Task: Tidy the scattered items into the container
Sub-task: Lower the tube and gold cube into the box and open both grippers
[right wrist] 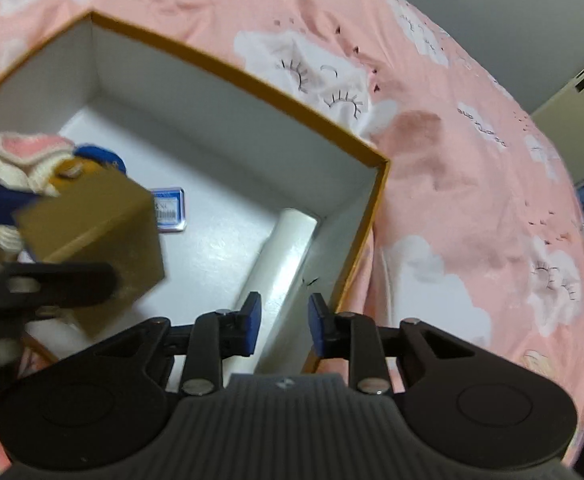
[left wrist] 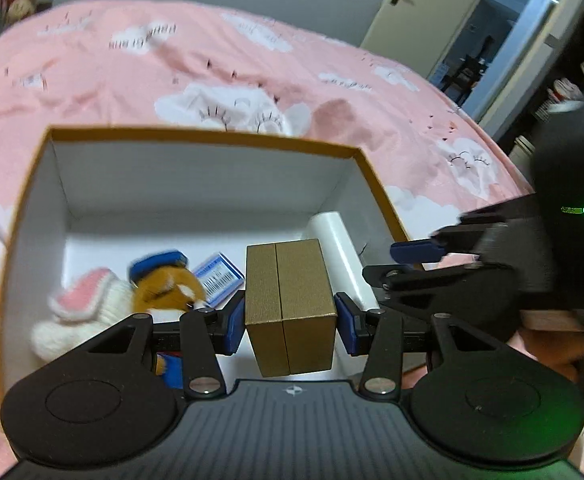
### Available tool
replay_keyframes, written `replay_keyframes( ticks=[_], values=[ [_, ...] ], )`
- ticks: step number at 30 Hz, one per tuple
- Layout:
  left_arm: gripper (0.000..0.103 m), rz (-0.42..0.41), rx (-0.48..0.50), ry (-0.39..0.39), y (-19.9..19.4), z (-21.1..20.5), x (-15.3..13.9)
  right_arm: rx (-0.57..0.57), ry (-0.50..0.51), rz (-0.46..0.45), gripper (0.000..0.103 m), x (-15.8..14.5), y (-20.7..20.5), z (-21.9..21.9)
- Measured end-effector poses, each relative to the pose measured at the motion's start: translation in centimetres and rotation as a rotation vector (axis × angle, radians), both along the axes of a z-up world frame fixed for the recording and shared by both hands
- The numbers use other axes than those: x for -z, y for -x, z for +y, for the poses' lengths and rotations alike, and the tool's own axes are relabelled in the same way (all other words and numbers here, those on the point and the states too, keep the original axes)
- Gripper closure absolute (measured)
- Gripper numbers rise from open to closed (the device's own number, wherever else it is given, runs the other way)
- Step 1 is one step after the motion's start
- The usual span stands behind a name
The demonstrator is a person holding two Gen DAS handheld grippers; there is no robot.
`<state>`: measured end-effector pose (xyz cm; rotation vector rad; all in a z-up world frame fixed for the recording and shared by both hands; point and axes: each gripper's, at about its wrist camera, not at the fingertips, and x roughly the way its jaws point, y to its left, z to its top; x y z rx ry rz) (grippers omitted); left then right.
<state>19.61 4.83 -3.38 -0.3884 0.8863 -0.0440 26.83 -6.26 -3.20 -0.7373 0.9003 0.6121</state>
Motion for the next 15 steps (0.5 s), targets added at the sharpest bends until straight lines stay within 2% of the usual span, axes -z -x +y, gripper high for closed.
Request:
replay_keyframes(
  ticks=[3, 5, 9, 13, 15],
  values=[
    [0.050, 0.033, -0.013, -0.001, -0.9, -0.8, 0.9, 0.020, -0.091, 0.036, 0.078, -1.2, -0.3, -1.7],
    [0.050, 0.048, -0.021, -0.010, -1.5, -1.3, 1.4, 0.016, -0.130, 0.023, 0.077, -2.0, 0.0, -2.4],
    [0.050, 0.070, -0.034, -0.022, -2.3, -2.4, 1.9, 0.021, -0.152, -0.032, 0.077, -3.2, 0.5, -3.5],
    [0.050, 0.096, -0.069, -0.054, -3.2, -3.6, 2.6, 0.053, -0.165, -0.018, 0.077, -3.0, -0.2, -4.7],
    [0.050, 0.114, -0.081, -0.046, -3.6, -3.9, 3.0, 0.068, -0.179, -0.008, 0.077, -2.7, -0.4, -5.4]
  ],
)
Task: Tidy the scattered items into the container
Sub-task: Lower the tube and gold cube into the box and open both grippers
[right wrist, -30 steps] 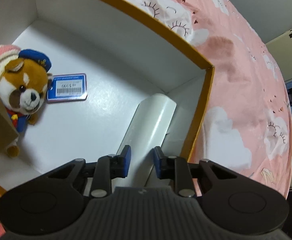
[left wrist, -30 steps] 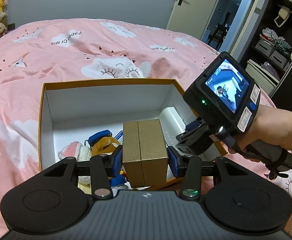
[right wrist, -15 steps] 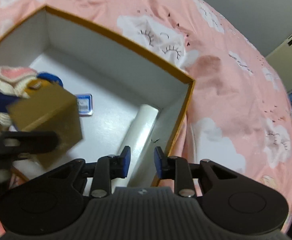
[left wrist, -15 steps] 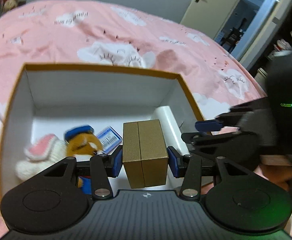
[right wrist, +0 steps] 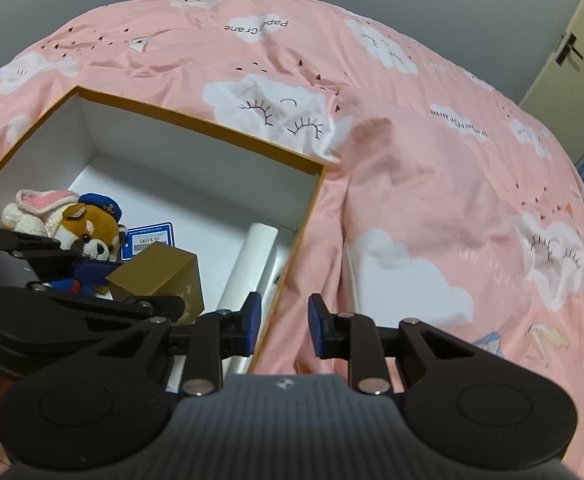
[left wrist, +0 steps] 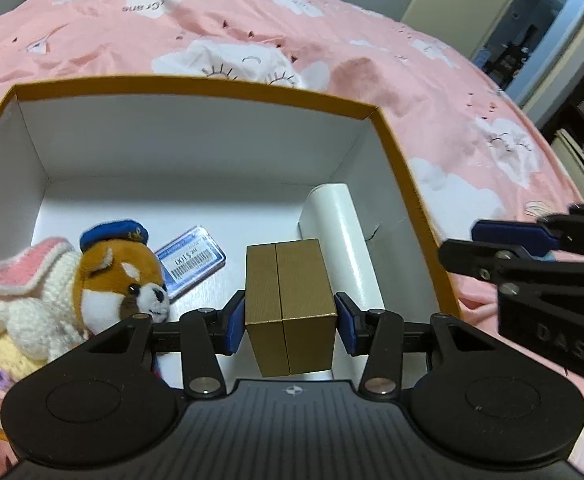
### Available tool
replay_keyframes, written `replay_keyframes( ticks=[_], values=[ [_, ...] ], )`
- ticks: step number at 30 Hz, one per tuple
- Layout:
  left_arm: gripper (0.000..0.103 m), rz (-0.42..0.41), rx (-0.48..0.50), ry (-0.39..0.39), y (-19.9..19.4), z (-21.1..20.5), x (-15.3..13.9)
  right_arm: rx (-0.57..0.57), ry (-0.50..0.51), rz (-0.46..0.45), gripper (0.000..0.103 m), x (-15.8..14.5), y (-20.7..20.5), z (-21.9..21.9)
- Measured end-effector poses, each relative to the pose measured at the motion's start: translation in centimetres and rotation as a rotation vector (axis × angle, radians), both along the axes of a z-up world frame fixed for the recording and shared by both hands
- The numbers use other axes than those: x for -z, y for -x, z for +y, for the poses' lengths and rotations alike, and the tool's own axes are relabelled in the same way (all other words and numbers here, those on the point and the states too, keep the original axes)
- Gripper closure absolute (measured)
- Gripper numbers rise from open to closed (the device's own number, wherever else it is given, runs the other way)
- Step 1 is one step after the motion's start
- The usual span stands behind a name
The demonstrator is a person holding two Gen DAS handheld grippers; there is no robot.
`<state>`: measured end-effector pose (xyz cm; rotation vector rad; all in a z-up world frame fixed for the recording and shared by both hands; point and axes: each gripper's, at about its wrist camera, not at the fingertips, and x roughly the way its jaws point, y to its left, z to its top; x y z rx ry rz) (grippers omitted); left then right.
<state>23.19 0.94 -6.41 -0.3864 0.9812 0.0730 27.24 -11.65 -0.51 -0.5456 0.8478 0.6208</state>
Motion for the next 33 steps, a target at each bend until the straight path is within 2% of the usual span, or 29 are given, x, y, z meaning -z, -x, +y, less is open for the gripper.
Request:
replay_keyframes(
  ticks=[6, 12, 14, 17, 20, 27, 33],
  values=[
    [0.049, 0.051, 0.017, 0.024, -0.7, -1.1, 1.0, 0.023, -0.037, 0.014, 0.075, 0.5, -0.4, -1.3],
    [0.048, 0.054, 0.035, 0.058, -0.5, -0.7, 0.5, 0.034, -0.057, 0.017, 0.070, 0.8, -0.3, -2.1],
    [0.064, 0.069, 0.036, 0.062, -0.5, -0.5, 0.5, 0.041, -0.057, 0.029, 0.071, 1.1, -0.4, -2.3],
    [0.069, 0.077, 0.038, 0.062, -0.6, -0.4, 0.7, 0.053, -0.060, 0.058, 0.071, 1.5, -0.5, -2.5],
    [0.070, 0.084, 0.039, 0.096, -0.7, -0.4, 1.0, 0.060, -0.064, 0.079, 0.072, 1.8, -0.7, -2.6],
    [0.069, 0.091, 0.064, 0.075, -0.7, -0.7, 1.0, 0.064, -0.060, 0.101, 0.075, 2.2, -0.6, -2.5],
    [0.069, 0.083, 0.091, -0.012, -0.2, -1.2, 0.2, 0.062, -0.057, 0.092, 0.075, 2.0, -0.3, -2.6]
  ],
)
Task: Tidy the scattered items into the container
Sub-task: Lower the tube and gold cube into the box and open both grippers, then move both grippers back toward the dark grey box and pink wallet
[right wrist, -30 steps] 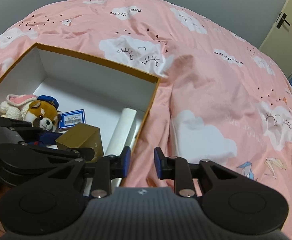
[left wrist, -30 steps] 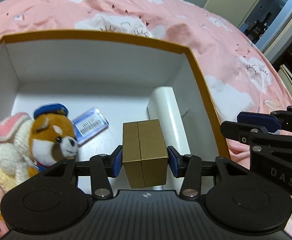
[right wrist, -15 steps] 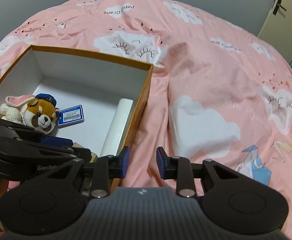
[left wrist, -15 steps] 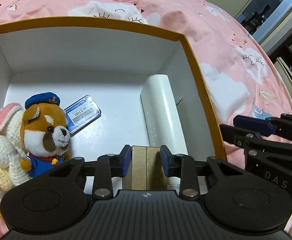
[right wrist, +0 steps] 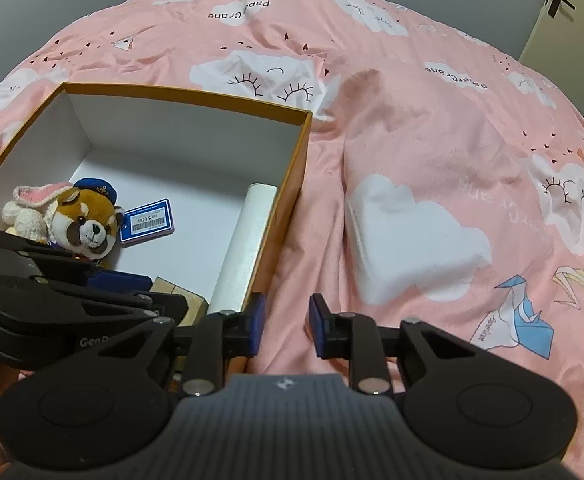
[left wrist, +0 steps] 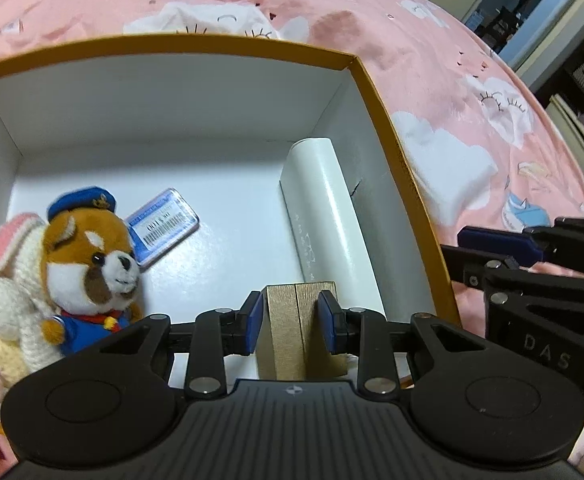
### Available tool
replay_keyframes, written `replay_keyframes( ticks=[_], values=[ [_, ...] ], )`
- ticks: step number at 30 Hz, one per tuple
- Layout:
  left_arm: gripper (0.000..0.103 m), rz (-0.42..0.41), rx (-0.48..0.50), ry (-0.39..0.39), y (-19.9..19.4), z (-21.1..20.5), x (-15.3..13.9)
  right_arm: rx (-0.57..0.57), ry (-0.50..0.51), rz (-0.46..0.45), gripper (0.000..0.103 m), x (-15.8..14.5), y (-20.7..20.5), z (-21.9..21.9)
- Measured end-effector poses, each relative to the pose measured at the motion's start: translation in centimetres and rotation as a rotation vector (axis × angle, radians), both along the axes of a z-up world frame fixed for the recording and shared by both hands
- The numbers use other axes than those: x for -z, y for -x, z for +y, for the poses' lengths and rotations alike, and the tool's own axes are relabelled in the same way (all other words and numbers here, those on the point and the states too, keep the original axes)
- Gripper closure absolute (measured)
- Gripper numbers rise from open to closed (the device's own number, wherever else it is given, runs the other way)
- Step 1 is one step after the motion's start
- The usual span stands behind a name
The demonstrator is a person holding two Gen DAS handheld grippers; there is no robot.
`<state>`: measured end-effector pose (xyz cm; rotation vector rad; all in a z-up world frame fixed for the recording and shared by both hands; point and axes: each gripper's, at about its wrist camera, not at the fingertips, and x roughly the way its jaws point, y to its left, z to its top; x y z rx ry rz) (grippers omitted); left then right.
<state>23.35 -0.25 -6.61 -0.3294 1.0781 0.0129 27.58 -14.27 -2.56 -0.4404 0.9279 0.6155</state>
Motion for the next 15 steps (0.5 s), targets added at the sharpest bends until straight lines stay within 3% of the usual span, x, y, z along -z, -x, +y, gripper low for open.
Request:
replay_keyframes(
  ticks=[15],
  values=[
    [0.069, -0.141, 0.050, -0.169, 4.7, 1.5, -5.1, 0.045, 0.013, -0.067, 0.054, -0.6, 1.2, -0.6]
  ],
)
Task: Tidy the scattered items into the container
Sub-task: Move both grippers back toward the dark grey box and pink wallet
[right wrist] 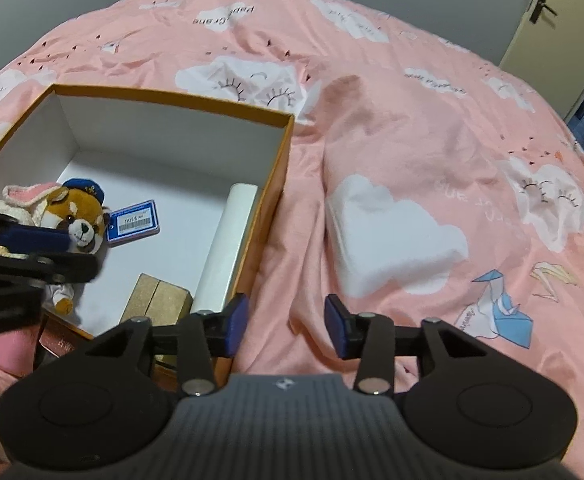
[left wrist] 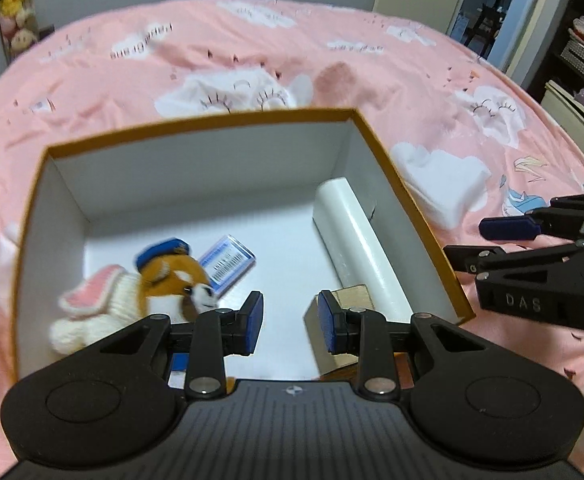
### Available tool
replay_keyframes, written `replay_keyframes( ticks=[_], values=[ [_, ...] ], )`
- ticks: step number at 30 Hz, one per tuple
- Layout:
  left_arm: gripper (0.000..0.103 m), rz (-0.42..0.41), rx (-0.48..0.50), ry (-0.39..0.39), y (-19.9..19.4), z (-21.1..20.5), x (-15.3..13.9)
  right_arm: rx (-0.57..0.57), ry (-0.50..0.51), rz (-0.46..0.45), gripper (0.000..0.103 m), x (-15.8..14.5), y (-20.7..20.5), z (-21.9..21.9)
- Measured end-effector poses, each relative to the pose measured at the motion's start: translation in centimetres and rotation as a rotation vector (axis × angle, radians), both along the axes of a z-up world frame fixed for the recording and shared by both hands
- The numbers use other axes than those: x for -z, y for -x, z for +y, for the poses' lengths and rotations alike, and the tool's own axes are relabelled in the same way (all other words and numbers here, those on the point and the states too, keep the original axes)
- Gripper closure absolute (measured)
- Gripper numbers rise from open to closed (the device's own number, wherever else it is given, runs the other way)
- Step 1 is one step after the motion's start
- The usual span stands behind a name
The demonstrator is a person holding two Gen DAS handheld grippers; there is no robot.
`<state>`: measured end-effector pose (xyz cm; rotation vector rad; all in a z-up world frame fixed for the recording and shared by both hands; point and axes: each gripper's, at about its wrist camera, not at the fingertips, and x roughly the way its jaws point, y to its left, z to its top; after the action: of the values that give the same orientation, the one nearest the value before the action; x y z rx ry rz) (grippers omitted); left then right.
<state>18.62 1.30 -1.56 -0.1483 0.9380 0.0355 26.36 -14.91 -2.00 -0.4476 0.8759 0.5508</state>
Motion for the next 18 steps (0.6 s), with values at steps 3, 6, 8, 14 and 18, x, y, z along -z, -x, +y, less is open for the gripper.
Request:
replay_keyframes(
  ticks=[3, 6, 8, 14, 18],
  values=[
    [0.067, -0.053, 0.015, -0.023, 2.0, 0.6, -1.3, 0.014, -0.056, -0.034, 0.045, -0.8, 0.9, -0.9],
    [0.066, -0.106, 0.027, -0.049, 4.2, 1.3, -2.5, 0.003, -0.146, -0.069, 0.040, -1.7, 2.5, -1.8],
    [0.060, -0.140, 0.027, -0.079, 5.7, 1.7, -3.2, -0.018, -0.205, -0.121, 0.028, -2.1, 4.1, -2.2],
    [0.052, -0.189, 0.035, -0.092, 9.8, 3.0, -3.8, -0.093, -0.319, -0.183, 0.023, -2.3, 8.6, -2.7],
    [0.048, -0.144, 0.023, -0.050, 11.5, 3.7, -2.4, -0.142, -0.348, -0.149, 0.022, -1.0, 10.9, -2.3]
  ],
)
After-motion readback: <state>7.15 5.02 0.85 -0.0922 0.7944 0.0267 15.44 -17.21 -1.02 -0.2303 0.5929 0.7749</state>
